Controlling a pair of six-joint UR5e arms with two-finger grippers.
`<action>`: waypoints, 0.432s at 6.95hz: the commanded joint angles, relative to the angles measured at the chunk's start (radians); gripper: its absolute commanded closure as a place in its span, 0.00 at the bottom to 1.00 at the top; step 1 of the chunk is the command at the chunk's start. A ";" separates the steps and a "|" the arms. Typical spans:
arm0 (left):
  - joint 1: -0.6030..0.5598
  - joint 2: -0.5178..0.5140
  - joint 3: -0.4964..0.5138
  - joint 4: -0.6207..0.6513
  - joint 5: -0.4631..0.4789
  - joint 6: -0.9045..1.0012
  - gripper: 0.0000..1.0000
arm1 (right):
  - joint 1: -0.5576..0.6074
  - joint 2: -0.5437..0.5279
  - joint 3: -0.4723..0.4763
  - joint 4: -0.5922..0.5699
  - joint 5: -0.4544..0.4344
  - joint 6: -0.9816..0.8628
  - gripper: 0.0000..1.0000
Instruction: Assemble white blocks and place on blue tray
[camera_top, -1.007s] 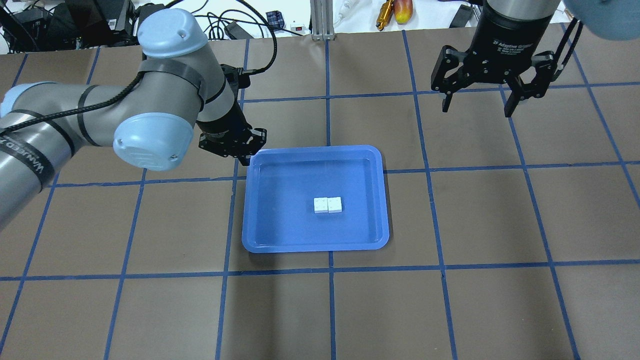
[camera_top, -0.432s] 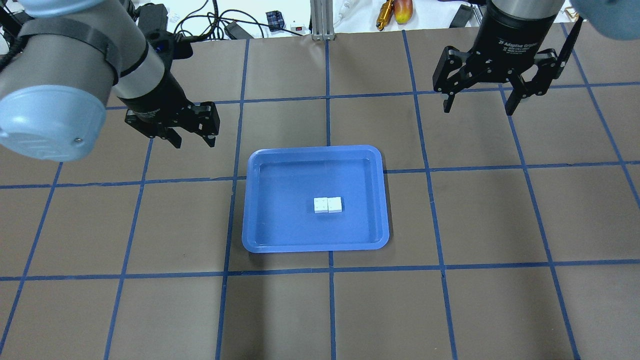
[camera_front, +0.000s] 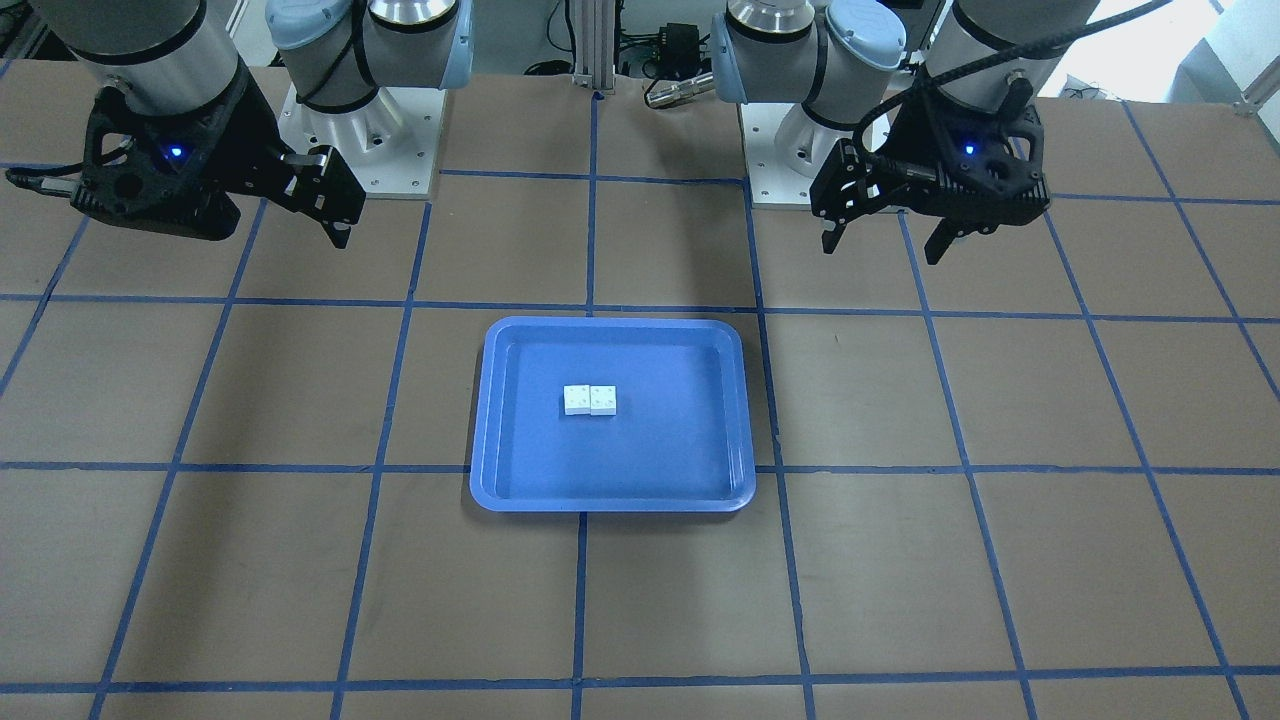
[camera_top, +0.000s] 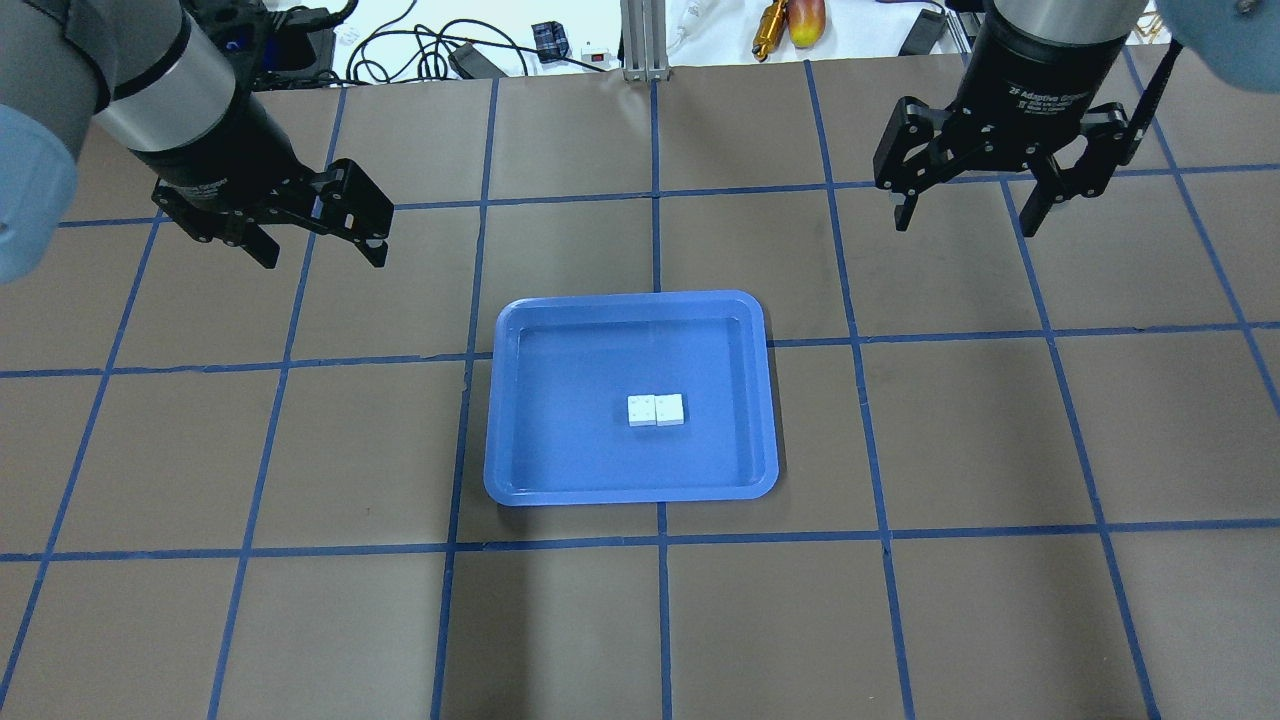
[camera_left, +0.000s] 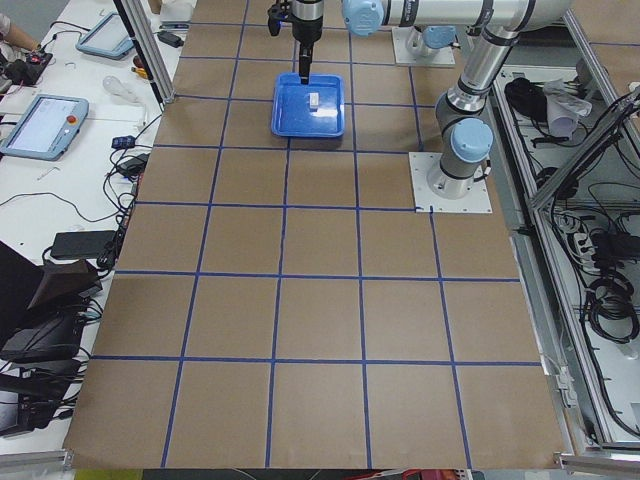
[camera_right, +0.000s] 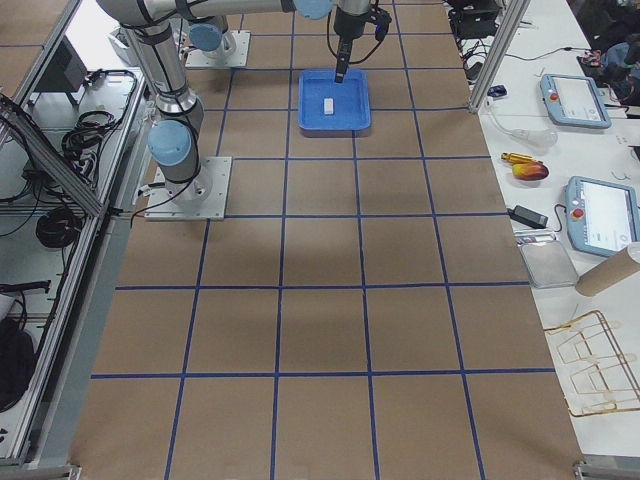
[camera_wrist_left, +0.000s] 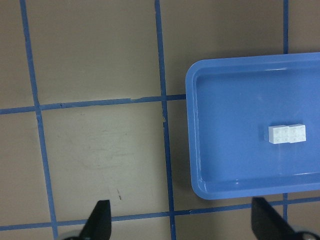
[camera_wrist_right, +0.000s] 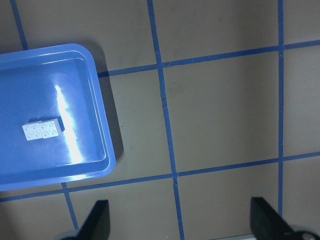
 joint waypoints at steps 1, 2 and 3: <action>0.010 0.025 0.005 -0.027 0.040 0.008 0.00 | -0.003 -0.026 0.041 -0.024 0.000 -0.011 0.00; 0.010 0.020 0.028 -0.034 0.063 0.008 0.00 | -0.006 -0.029 0.041 -0.029 0.000 -0.055 0.00; 0.012 -0.014 0.095 -0.066 0.069 0.003 0.00 | -0.007 -0.034 0.041 -0.029 0.000 -0.078 0.00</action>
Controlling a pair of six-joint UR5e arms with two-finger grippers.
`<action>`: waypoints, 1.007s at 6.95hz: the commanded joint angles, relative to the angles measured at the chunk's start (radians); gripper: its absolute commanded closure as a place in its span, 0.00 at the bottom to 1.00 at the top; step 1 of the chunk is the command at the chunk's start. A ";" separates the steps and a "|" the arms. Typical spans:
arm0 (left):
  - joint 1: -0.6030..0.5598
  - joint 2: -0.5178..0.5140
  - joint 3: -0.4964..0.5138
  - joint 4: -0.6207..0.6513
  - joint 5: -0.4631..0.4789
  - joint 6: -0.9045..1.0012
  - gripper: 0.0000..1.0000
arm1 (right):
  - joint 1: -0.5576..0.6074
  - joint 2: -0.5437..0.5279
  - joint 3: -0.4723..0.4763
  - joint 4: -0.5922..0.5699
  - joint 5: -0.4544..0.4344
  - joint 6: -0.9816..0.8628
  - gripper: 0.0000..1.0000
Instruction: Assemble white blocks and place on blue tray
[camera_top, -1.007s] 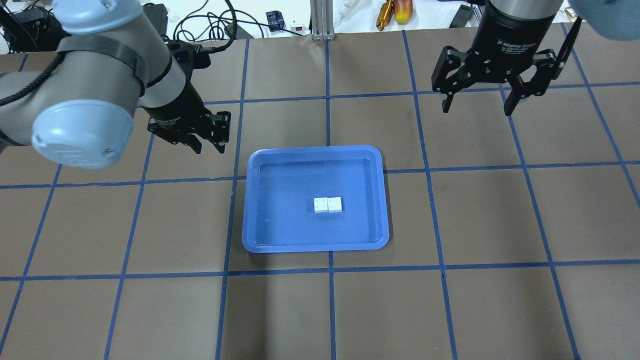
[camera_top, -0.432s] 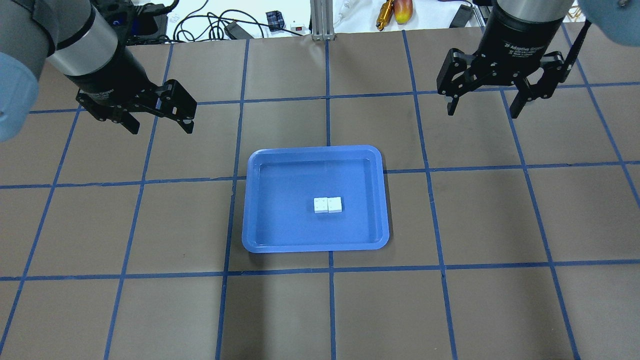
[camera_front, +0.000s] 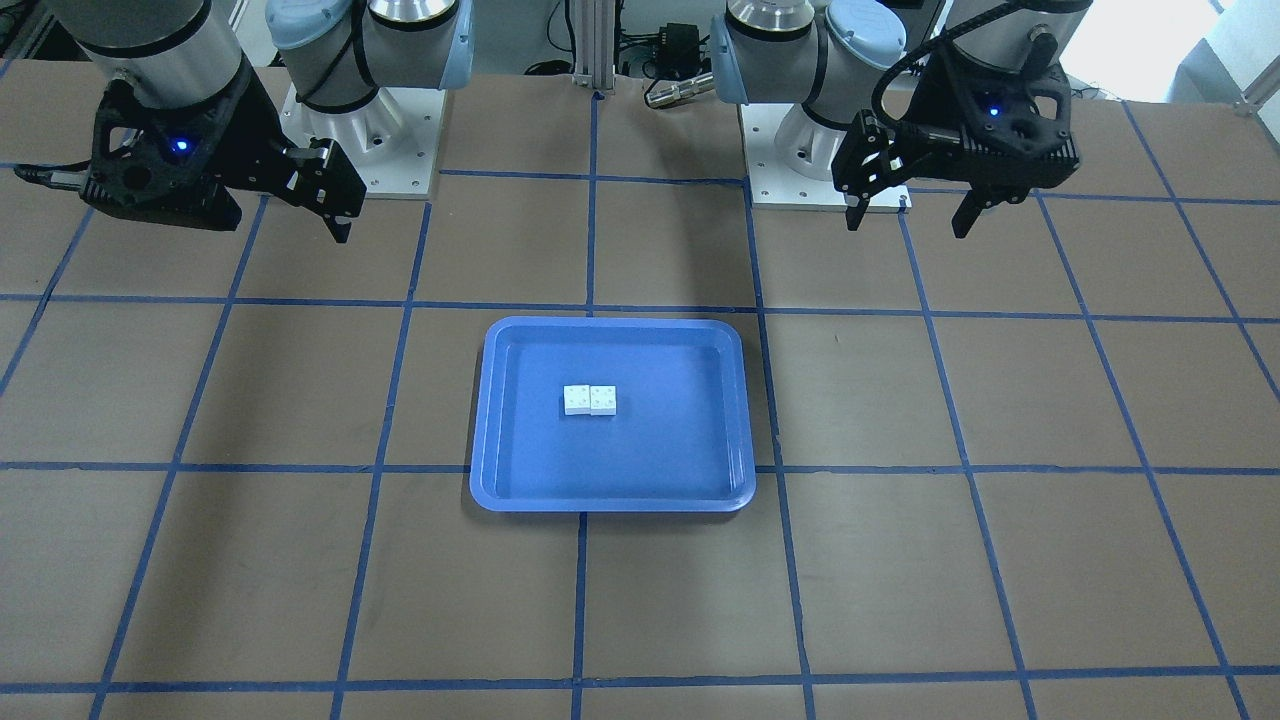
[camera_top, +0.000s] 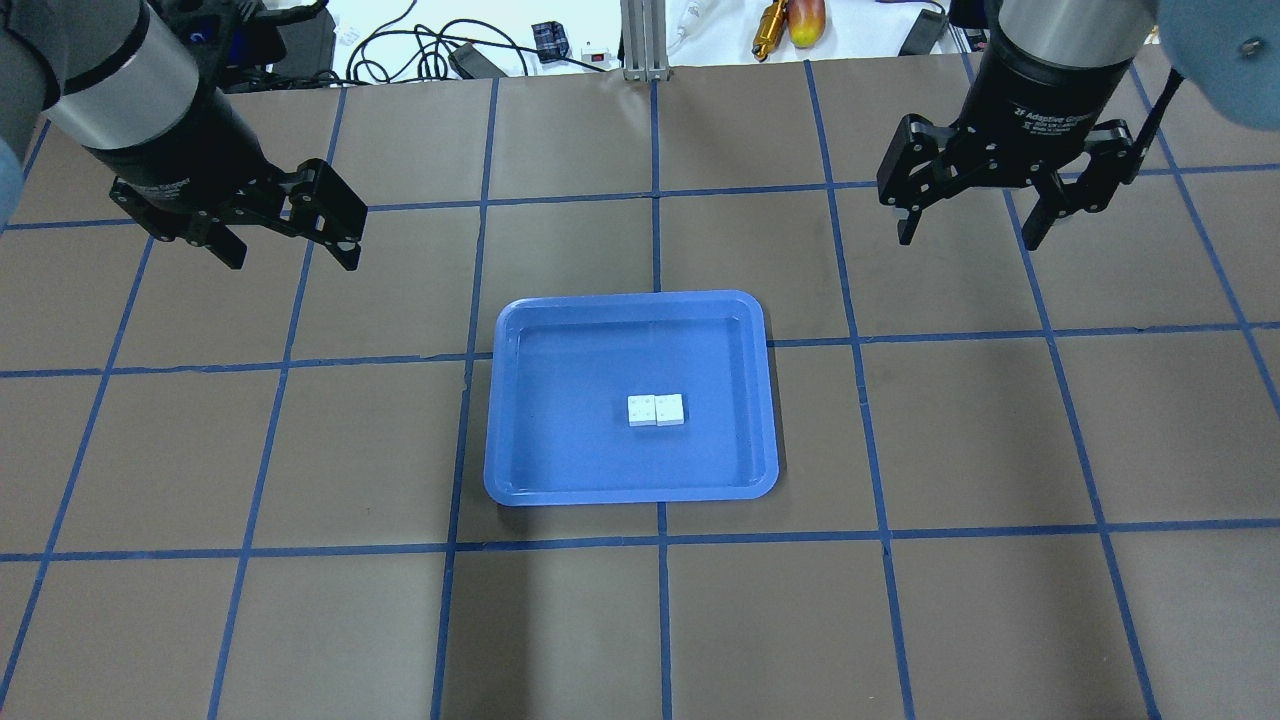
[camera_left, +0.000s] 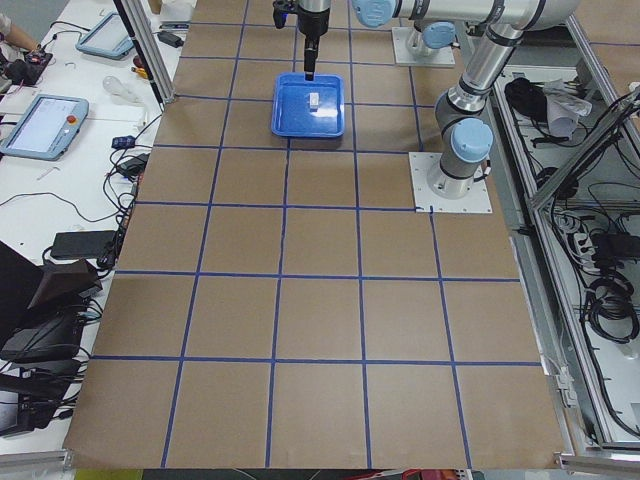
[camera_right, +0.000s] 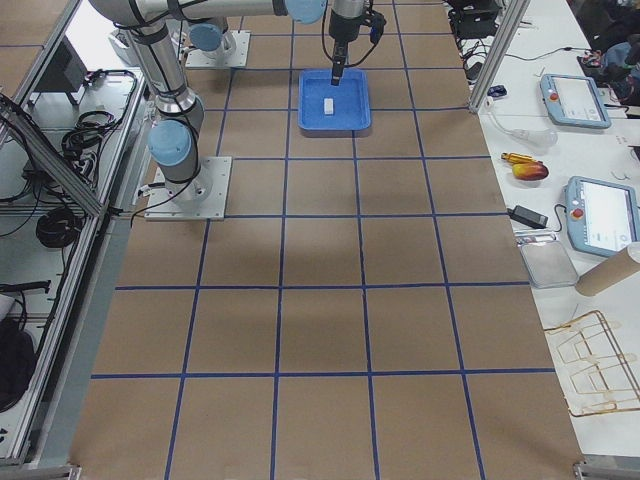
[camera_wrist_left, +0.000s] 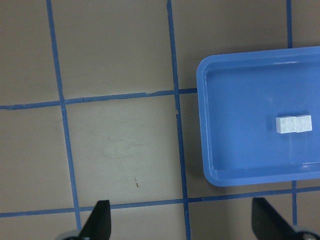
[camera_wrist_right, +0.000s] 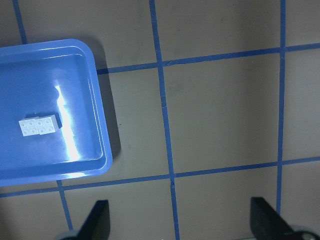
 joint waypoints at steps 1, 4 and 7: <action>0.002 -0.070 0.105 -0.044 0.010 -0.009 0.00 | -0.002 -0.006 0.002 -0.002 0.000 -0.027 0.00; -0.012 -0.129 0.133 -0.048 0.004 -0.012 0.00 | -0.001 -0.006 0.004 -0.002 0.002 -0.024 0.00; -0.012 -0.129 0.135 -0.084 0.006 -0.011 0.00 | -0.001 -0.006 0.004 -0.002 0.000 -0.025 0.00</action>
